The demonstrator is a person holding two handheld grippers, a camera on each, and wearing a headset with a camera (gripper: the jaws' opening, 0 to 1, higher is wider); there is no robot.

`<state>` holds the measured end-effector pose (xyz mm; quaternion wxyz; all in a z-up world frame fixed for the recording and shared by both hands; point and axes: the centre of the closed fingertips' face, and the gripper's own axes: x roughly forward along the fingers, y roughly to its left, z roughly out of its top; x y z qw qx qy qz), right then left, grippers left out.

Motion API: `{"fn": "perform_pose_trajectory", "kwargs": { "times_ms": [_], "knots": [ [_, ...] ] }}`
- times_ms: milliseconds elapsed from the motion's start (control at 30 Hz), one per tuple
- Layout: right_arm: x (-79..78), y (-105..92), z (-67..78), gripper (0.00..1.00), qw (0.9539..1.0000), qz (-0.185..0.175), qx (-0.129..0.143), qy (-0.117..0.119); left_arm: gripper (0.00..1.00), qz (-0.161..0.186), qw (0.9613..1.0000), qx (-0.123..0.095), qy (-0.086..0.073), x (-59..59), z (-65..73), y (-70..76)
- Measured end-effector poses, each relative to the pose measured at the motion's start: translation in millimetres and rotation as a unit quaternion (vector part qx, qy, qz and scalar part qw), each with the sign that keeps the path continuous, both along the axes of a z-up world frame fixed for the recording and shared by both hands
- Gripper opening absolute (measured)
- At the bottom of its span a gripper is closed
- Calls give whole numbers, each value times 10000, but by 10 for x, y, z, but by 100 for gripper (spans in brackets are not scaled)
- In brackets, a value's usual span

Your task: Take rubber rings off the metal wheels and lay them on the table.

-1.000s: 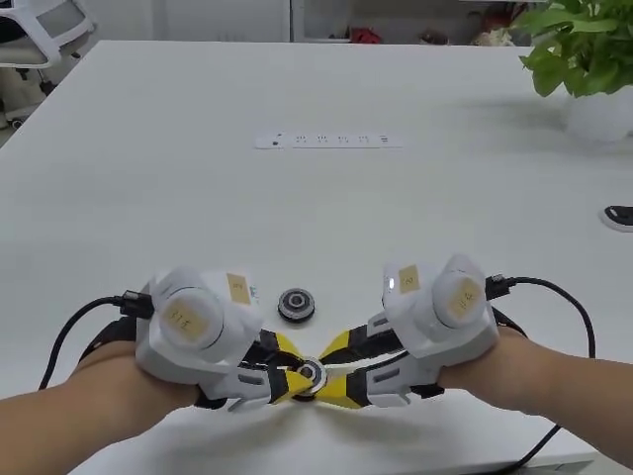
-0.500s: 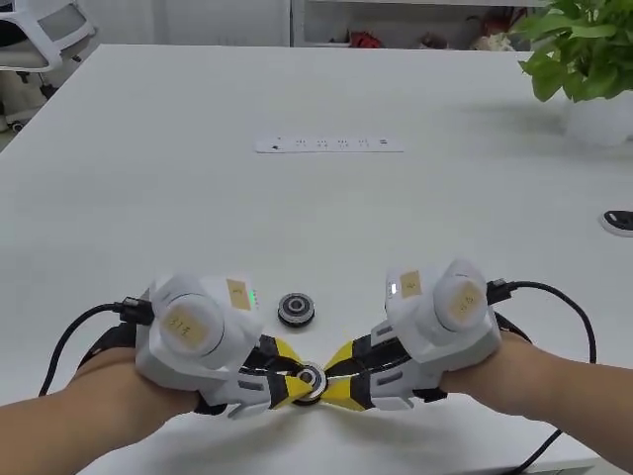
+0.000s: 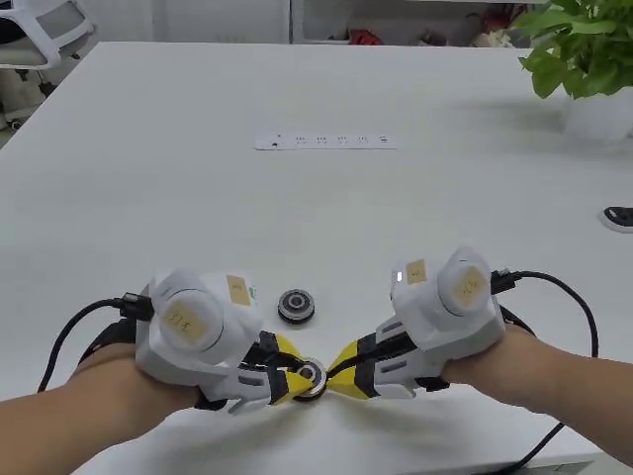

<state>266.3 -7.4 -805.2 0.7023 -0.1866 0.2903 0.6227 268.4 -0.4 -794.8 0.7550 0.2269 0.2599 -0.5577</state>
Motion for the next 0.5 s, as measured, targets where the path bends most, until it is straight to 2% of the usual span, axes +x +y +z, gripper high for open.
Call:
{"fn": "perform_pose_trajectory", "kwargs": {
  "times_ms": [167, 300, 400, 500],
  "knots": [
    [30, -10, 6, 8, 10000, -26, 33, -30, 13, 0, 10000, -6, 1, 1, 0, 1],
    [-7, 32, 14, 17, 9998, 13, 172, 71, 13, 1, 10000, -5, 1, 3, -1, 1],
    [4, 40, 9, 18, 9999, 36, 133, 12, 13, 3, 10000, -4, 1, 4, -1, 1],
    [15, 57, 10, 23, 9999, -13, 161, 6, 13, 4, 10000, -1, 0, 4, 0, 1]
  ]
}}
